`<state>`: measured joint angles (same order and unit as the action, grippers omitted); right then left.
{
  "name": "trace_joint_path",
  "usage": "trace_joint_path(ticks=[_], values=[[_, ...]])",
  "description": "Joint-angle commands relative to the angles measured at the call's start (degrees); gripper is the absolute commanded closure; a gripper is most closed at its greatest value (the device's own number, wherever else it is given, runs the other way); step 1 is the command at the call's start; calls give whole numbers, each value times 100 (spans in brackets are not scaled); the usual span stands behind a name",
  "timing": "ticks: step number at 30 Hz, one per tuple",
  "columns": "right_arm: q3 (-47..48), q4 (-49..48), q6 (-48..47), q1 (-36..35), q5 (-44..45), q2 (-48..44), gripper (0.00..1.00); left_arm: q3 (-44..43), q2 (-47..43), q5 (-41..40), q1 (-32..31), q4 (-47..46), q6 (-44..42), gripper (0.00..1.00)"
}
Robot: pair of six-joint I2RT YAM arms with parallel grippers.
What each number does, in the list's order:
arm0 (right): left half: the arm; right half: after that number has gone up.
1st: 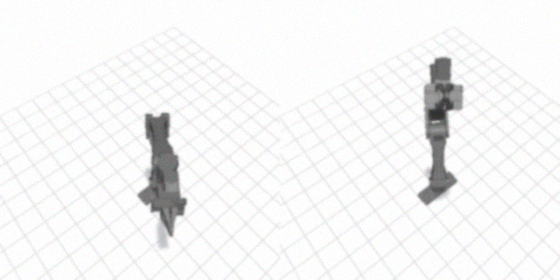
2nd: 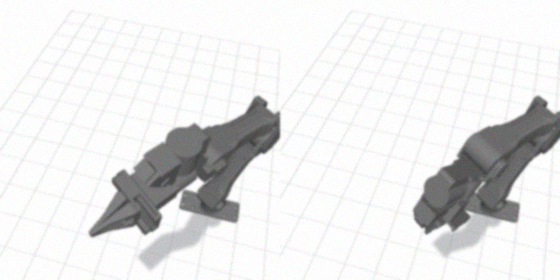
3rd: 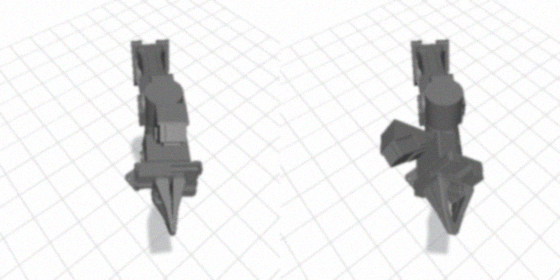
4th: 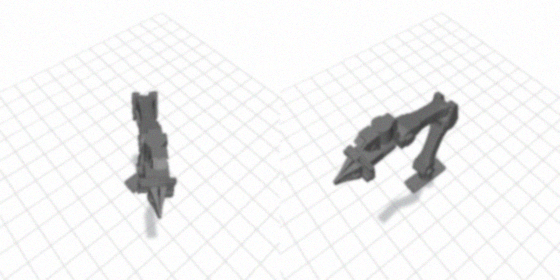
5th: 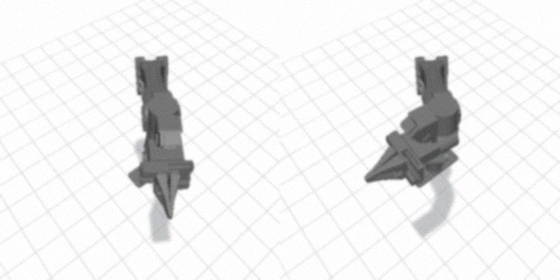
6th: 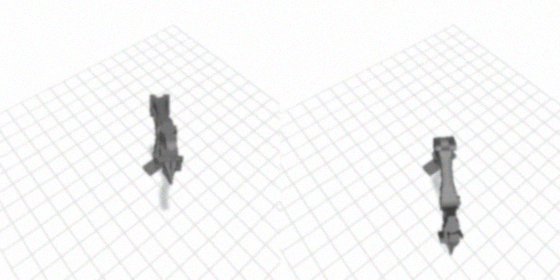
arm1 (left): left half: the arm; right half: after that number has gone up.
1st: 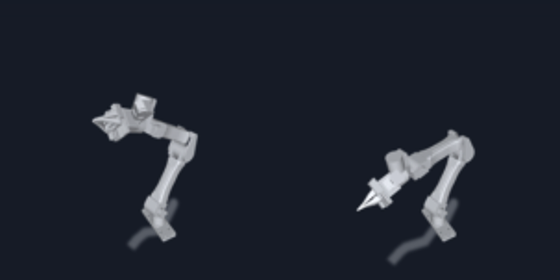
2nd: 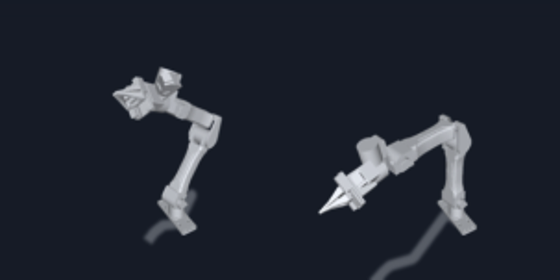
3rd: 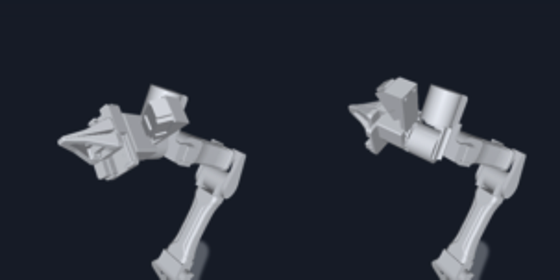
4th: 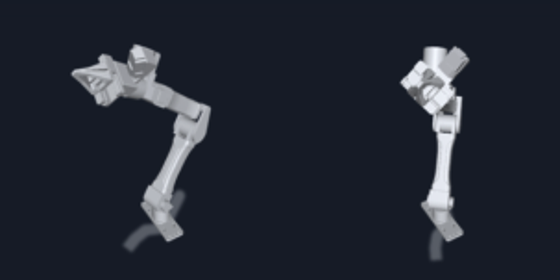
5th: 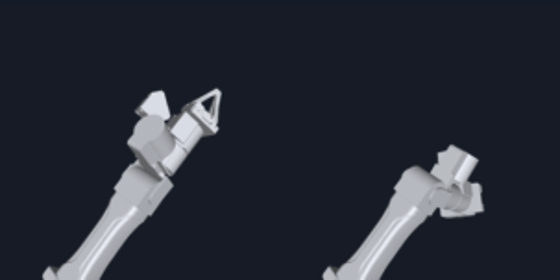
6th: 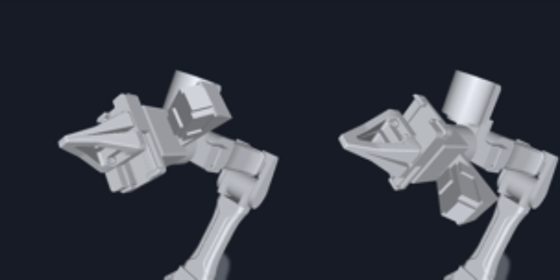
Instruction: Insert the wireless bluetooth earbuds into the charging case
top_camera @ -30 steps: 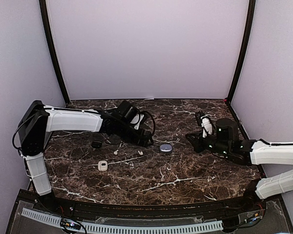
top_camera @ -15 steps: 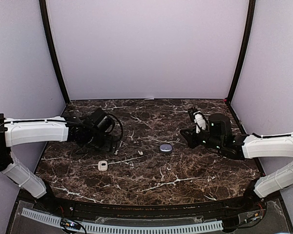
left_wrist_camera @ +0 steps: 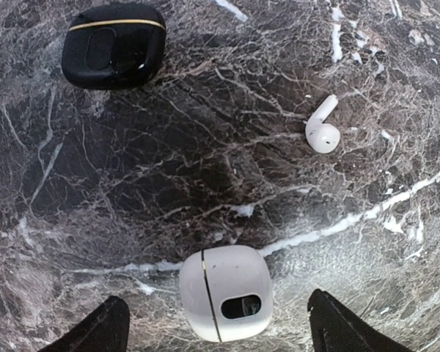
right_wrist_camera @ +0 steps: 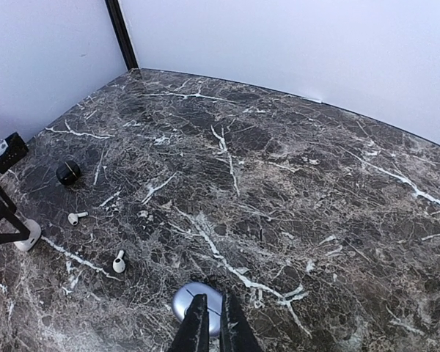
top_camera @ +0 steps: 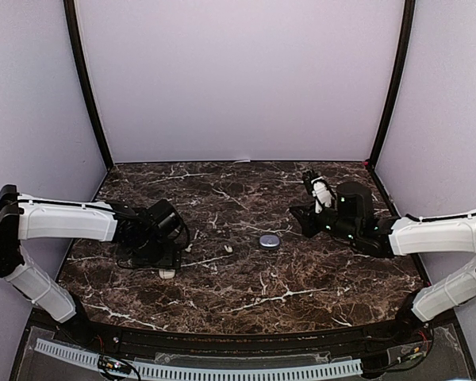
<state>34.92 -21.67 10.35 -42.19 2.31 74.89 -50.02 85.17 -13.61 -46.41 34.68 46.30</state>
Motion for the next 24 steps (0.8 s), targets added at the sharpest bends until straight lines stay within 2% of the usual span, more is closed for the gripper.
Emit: trace_joint_path(ticks=[1,9,12,14,19,24], values=[[73,-289,-59,42,-86,-15,92,159,117,224,-9,67,229,10],[11,-250,-59,44,-111,-162,92,125,349,268,-18,54,129,21],[6,-234,-72,42,-144,-200,92,73,535,375,-17,32,-76,29],[6,-229,-76,45,-164,-218,92,-25,717,393,-44,161,-142,30],[101,-64,-59,45,-319,-272,92,-266,997,318,-286,324,-346,35],[199,184,-51,45,-666,-330,92,-516,1240,313,-659,176,-913,44]])
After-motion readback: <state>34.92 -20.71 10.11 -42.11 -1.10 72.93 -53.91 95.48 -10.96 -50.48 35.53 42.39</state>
